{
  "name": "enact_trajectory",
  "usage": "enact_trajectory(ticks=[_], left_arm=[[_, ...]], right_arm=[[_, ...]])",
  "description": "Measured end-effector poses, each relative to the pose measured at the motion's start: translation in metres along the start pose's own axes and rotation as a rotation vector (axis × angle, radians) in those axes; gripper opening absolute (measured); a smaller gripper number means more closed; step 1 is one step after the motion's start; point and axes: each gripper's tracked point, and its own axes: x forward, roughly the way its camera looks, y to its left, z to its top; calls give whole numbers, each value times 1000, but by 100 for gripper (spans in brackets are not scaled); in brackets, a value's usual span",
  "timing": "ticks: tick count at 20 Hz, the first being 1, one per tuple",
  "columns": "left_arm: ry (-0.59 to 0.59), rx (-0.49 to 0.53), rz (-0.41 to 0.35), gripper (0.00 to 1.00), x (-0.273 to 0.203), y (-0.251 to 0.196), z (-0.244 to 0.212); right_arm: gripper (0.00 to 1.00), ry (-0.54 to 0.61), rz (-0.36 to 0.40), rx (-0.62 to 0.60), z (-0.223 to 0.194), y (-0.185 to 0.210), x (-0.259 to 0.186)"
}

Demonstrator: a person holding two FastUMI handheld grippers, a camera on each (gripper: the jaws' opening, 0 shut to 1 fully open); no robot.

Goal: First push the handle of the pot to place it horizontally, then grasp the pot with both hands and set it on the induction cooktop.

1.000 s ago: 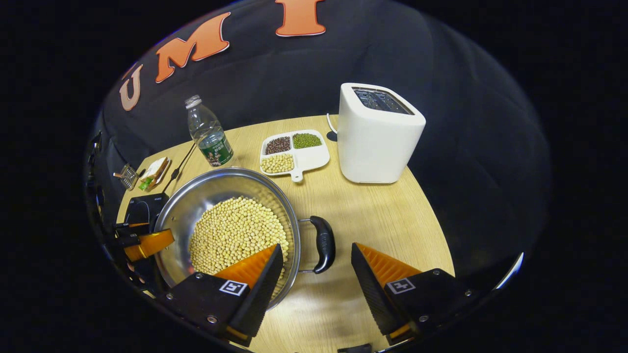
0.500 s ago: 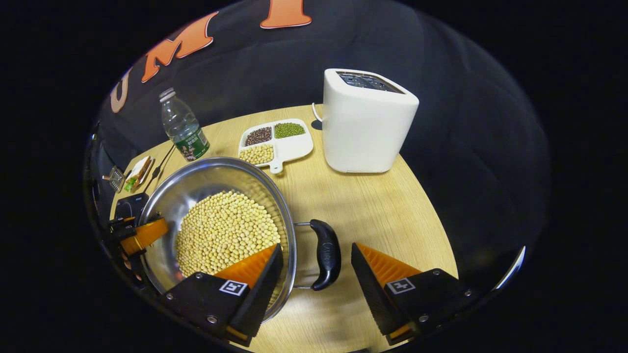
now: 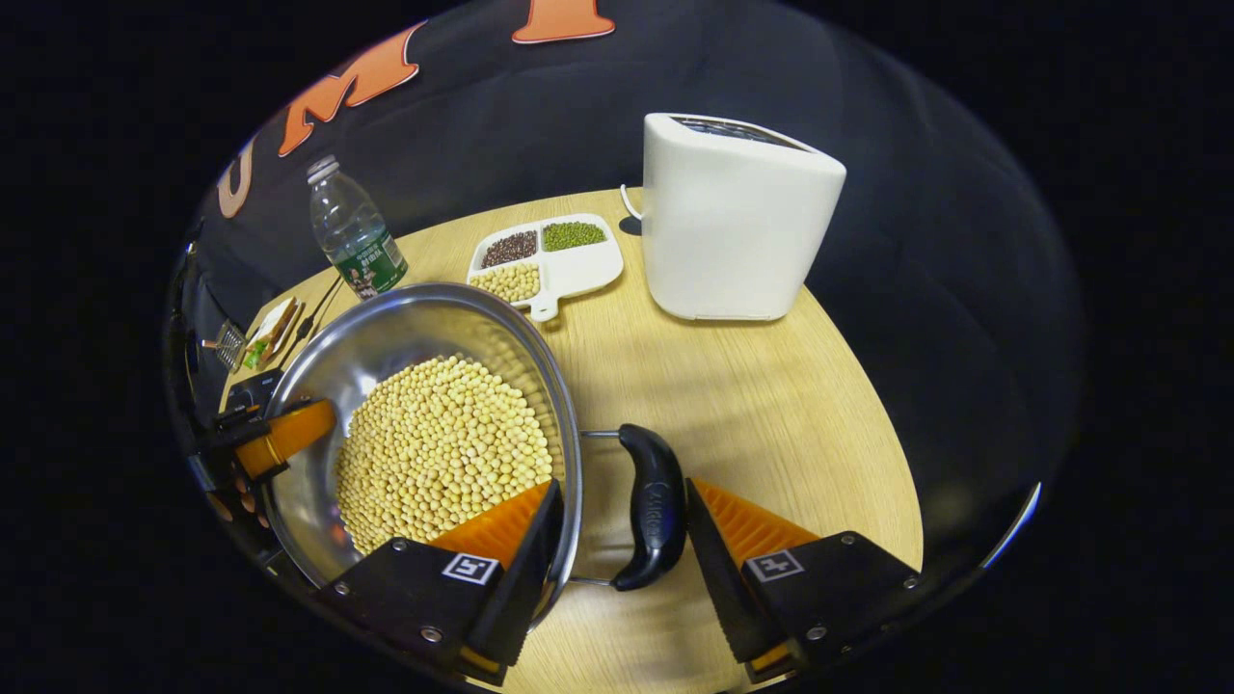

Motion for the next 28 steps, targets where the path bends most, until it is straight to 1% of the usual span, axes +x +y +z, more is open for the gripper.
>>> enact_trajectory(ticks=[1,2,3,5,7,9,11,12,13,14,17,18,19,20,21,22,23,24,25,28], left_arm=[[-2,6,7,81,0,0,1],[-10,13,12,82,1,0,1],[-9,16,16,84,1,0,1],[-21,9,20,84,-1,-1,2],[-33,23,31,80,-3,-1,0],[-33,16,35,81,-5,-2,-3],[-35,3,37,81,-10,-2,-4],[-46,8,42,78,-14,-1,-1],[-59,14,48,78,-19,1,3],[-72,18,53,80,-25,2,6],[-109,26,66,80,-46,11,16],[-120,24,73,77,-53,16,17],[-132,23,80,77,-61,21,20],[-144,19,88,80,-68,28,21],[-151,17,96,77,-76,34,23],[-156,11,106,80,-85,41,22],[-162,0,114,80,-93,47,22],[-171,-7,123,80,-101,55,22],[-178,-15,131,80,-110,63,23],[-195,-37,160,80,-135,89,22]], right_arm=[[75,-4,-17,-11,0,0,0],[74,-11,-26,-14,2,0,1],[74,-10,-29,-13,2,0,0],[72,-20,-38,-3,3,-1,1],[71,-46,-64,-27,7,-1,0],[70,-75,-89,-60,11,-2,-4],[70,-89,-95,-80,13,0,-9],[70,-99,-96,-90,14,0,-12],[70,-111,-97,-95,16,1,-16],[70,-125,-96,-95,19,3,-21],[70,-166,-91,-102,28,9,-40],[70,-180,-90,-110,30,14,-46],[70,-194,-88,-115,34,20,-51],[70,-206,-81,-118,35,25,-55],[70,-214,-73,-119,37,32,-59],[70,-218,-65,-124,37,37,-63],[65,-223,-58,-131,36,44,-69],[65,-231,-51,-139,38,51,-74],[70,-244,-44,-149,40,57,-81],[70,-266,-17,-176,44,84,-95]])
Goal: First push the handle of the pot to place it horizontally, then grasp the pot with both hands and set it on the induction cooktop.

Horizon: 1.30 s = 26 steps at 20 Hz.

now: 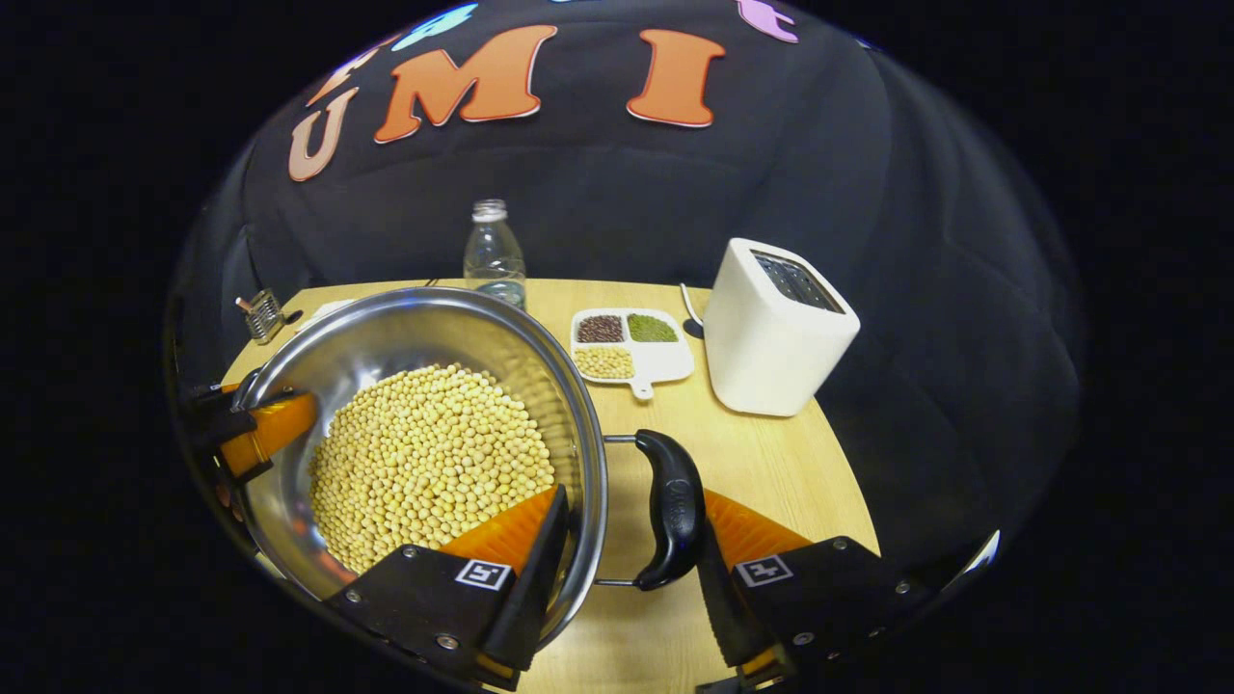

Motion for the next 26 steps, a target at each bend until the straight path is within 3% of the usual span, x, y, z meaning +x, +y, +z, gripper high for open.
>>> enact_trajectory(ticks=[7,15,18,19,20,21,26], left_arm=[[-22,-56,74,79,-44,82,1],[-27,-110,169,79,-83,170,-4],[-33,-135,194,79,-78,197,-10],[-28,-139,200,76,-80,202,-11],[-25,-139,205,76,-81,211,-12],[-22,-137,212,79,-79,220,-14],[-20,-158,235,76,-70,246,-21]], right_arm=[[70,-41,65,-72,17,65,-32],[70,-67,130,-138,32,148,-39],[70,-80,153,-149,35,176,-40],[65,-80,155,-157,36,185,-39],[70,-76,159,-161,37,192,-38],[70,-69,163,-163,36,197,-34],[70,-63,166,-160,31,219,-28]])
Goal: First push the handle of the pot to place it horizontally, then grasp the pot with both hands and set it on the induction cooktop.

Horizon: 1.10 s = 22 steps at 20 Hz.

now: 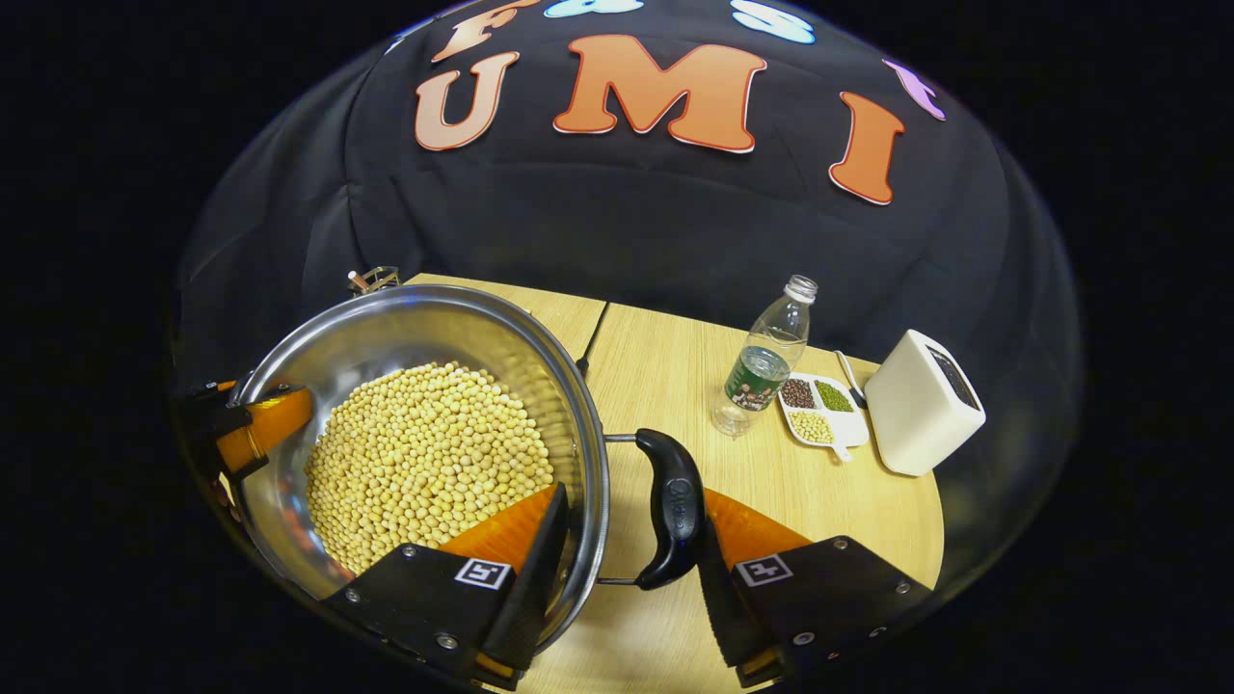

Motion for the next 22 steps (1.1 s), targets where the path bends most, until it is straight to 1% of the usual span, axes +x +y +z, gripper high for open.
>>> enact_trajectory(ticks=[1,2,3,4,9,13,15,16,17,18,19,20,21,22], left_arm=[[7,-6,1,79,3,3,-3],[14,-9,3,76,6,6,-8],[22,-9,5,76,8,8,-11],[26,-10,7,79,12,9,-13],[74,-24,7,80,33,11,-29],[100,-36,13,80,39,4,-39],[95,-26,18,80,46,0,-37],[97,-16,18,80,46,-2,-40],[98,-14,16,77,46,-4,-42],[106,-14,19,80,48,-4,-40],[97,-13,26,78,48,-4,-36],[93,-10,35,80,51,-5,-35],[91,-9,44,84,52,-6,-35],[87,-9,47,84,51,-6,-36]], right_arm=[[70,8,2,0,-3,3,2],[70,15,3,-1,-3,6,5],[70,24,3,-4,-4,10,9],[70,32,2,-5,-5,14,17],[71,75,-6,-9,-19,22,34],[71,96,3,-16,-24,30,45],[71,94,4,-11,-23,31,47],[70,95,5,-13,-25,30,47],[70,106,9,-10,-27,30,48],[70,119,15,-6,-29,31,48],[71,122,17,3,-30,31,48],[71,128,14,-4,-33,29,49],[74,125,10,-15,-33,29,49],[77,115,-3,-32,-32,29,49]])
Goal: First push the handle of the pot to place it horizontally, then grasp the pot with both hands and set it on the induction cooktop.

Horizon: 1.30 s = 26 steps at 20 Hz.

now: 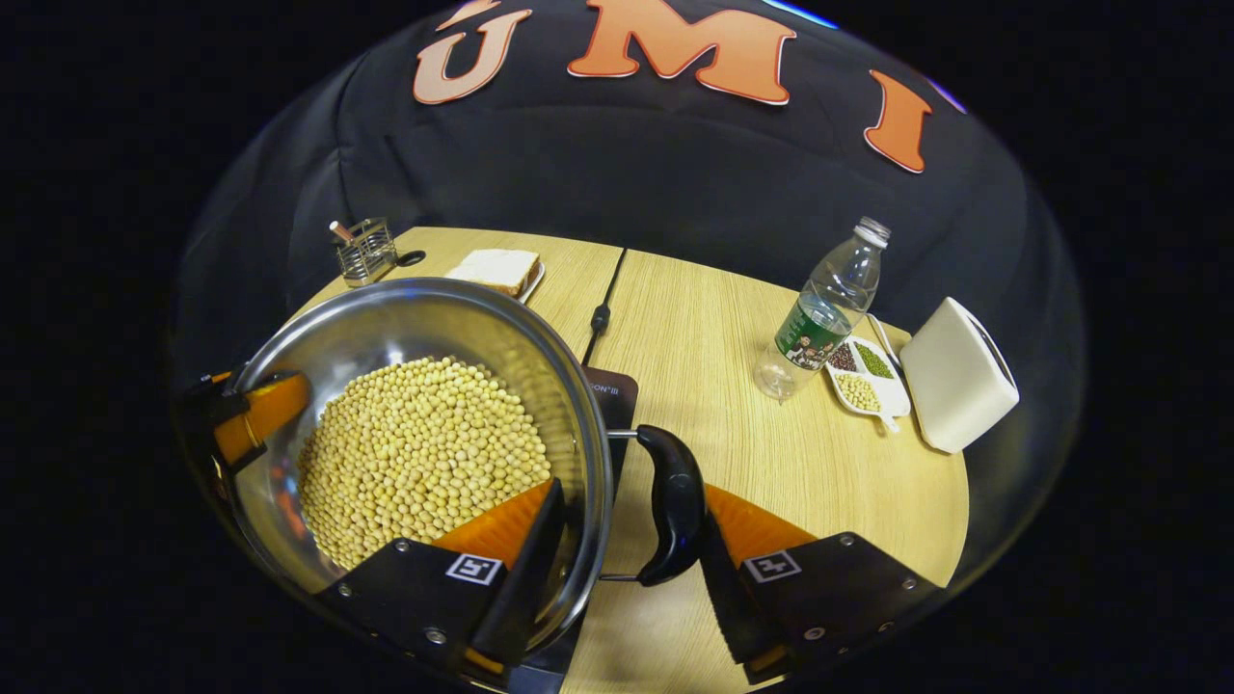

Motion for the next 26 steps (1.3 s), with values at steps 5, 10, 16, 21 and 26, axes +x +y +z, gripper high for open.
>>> enact_trajectory(ticks=[5,10,16,21,26], left_arm=[[-23,8,32,89,-14,5,9],[-183,24,120,89,-62,10,60],[-355,1,54,88,-129,-26,114],[-471,-58,-91,89,-194,-75,152],[-634,-45,-142,92,-272,-111,195]], right_arm=[[90,-31,14,-11,7,2,-9],[89,-186,-4,-1,37,-17,-42],[89,-404,-44,60,77,-71,-104],[89,-549,-73,93,92,-128,-175],[90,-715,-195,83,108,-203,-252]])
